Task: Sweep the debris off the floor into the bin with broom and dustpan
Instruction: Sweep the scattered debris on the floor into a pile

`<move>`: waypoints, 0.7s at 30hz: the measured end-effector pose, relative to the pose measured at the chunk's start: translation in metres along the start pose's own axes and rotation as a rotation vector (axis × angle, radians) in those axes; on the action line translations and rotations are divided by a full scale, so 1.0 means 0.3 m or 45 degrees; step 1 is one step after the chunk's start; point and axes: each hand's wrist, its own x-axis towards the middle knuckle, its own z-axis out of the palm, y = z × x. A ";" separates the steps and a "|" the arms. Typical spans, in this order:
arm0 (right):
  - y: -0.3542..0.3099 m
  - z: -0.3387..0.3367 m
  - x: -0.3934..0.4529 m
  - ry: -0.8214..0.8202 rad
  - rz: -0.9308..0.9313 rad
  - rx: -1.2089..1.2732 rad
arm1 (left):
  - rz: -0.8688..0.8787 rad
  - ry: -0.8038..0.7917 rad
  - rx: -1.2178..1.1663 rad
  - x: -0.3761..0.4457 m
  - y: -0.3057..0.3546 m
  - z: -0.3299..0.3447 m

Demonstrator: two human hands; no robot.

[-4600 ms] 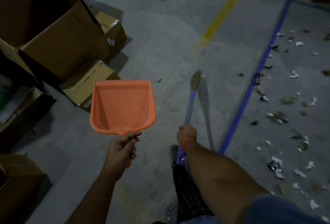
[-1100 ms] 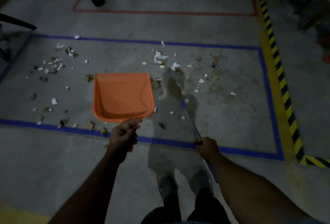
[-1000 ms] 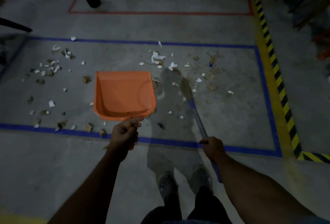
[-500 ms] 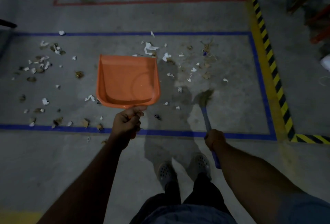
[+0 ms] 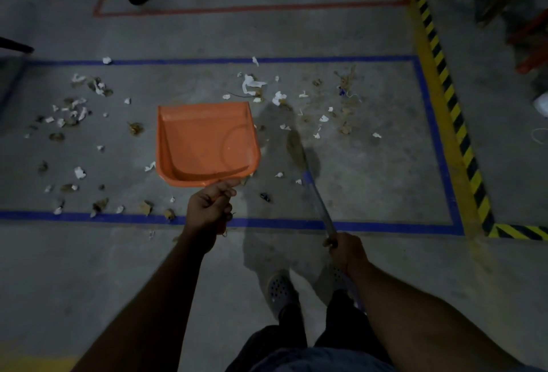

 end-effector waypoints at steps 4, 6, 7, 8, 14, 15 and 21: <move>0.042 0.032 -0.080 -0.099 0.103 -0.185 | -0.038 0.035 0.000 -0.019 -0.011 -0.028; 0.022 0.065 -0.110 -0.190 0.088 -0.278 | -0.045 0.050 -0.019 -0.031 -0.019 -0.047; 0.000 0.087 -0.120 -0.228 0.086 -0.275 | -0.034 0.045 -0.027 -0.036 -0.021 -0.057; -0.025 0.108 -0.122 -0.246 0.070 -0.252 | -0.016 0.037 -0.022 -0.040 -0.023 -0.067; -0.252 0.076 -0.035 -0.267 -0.149 -0.069 | -0.001 0.024 0.014 -0.036 -0.045 -0.102; -0.276 0.048 -0.022 -0.261 -0.190 -0.059 | -0.005 0.015 0.014 -0.031 -0.042 -0.098; -0.253 -0.113 0.032 -0.088 -0.245 -0.003 | -0.023 0.002 0.019 0.048 0.021 -0.009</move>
